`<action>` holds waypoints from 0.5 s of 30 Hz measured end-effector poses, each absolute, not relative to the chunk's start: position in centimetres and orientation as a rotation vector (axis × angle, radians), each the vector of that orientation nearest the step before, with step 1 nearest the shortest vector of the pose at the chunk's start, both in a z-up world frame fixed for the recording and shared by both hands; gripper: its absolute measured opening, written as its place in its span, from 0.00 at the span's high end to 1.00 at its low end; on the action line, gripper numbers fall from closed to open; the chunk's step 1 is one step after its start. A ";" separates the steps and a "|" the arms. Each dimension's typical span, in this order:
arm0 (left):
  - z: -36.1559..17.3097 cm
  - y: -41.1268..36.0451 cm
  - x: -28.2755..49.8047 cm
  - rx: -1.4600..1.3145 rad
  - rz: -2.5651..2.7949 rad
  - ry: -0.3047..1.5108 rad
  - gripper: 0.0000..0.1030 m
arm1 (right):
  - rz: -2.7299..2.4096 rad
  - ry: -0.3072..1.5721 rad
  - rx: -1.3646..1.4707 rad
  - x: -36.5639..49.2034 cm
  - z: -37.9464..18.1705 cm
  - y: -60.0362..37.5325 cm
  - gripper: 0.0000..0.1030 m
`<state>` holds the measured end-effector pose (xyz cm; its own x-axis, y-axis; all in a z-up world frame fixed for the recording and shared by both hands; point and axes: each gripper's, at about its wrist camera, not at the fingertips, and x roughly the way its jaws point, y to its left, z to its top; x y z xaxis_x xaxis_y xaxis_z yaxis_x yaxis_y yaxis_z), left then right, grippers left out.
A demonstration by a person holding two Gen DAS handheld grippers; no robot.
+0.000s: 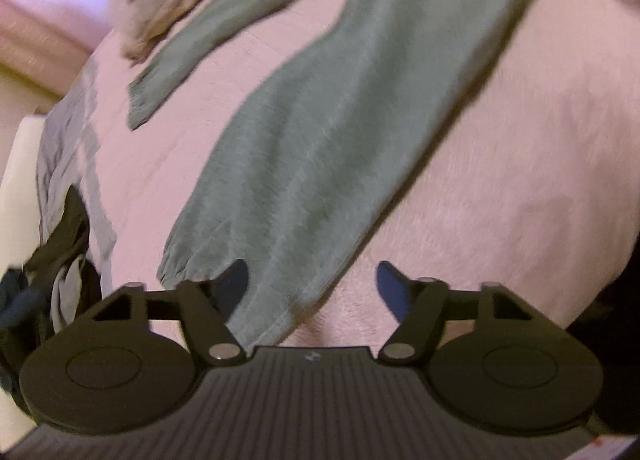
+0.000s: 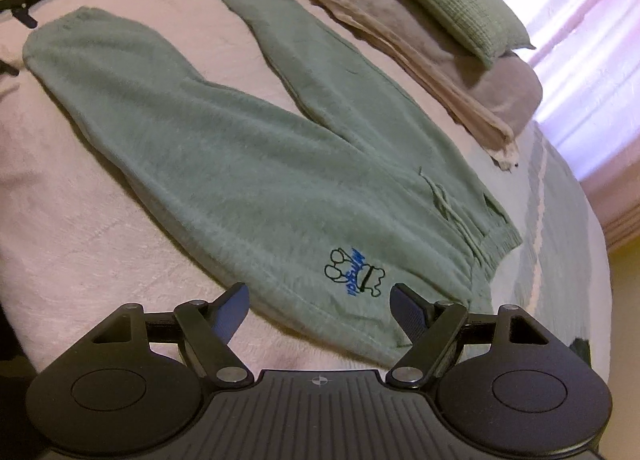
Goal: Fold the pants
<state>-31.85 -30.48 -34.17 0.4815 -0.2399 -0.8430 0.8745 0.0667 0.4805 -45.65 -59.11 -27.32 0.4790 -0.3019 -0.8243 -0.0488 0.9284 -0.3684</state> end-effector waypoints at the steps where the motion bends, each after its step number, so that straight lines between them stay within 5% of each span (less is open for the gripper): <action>1: -35.0 -30.3 -31.5 1.257 -0.946 0.645 0.49 | -0.151 1.077 -0.379 -45.4 -27.8 -59.1 0.28; 6: -38.2 -29.2 -29.6 1.416 -1.016 0.564 0.60 | -0.141 1.112 -0.443 -44.9 -29.8 -59.0 0.30; 10: -38.1 -29.0 -28.6 1.431 -1.089 0.544 0.89 | -0.237 1.148 -0.398 -45.4 -30.5 -60.6 0.30; 15: -34.1 -29.8 -26.0 1.249 -1.049 0.607 0.94 | -0.265 1.187 -0.506 -47.2 -31.2 -62.9 0.30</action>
<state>-25.98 -29.85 -34.09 0.4331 -0.3015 -0.8494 0.8867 -0.0265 0.4615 -47.22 -62.89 -31.16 0.3609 -0.4543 -0.8145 -0.0643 0.8592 -0.5077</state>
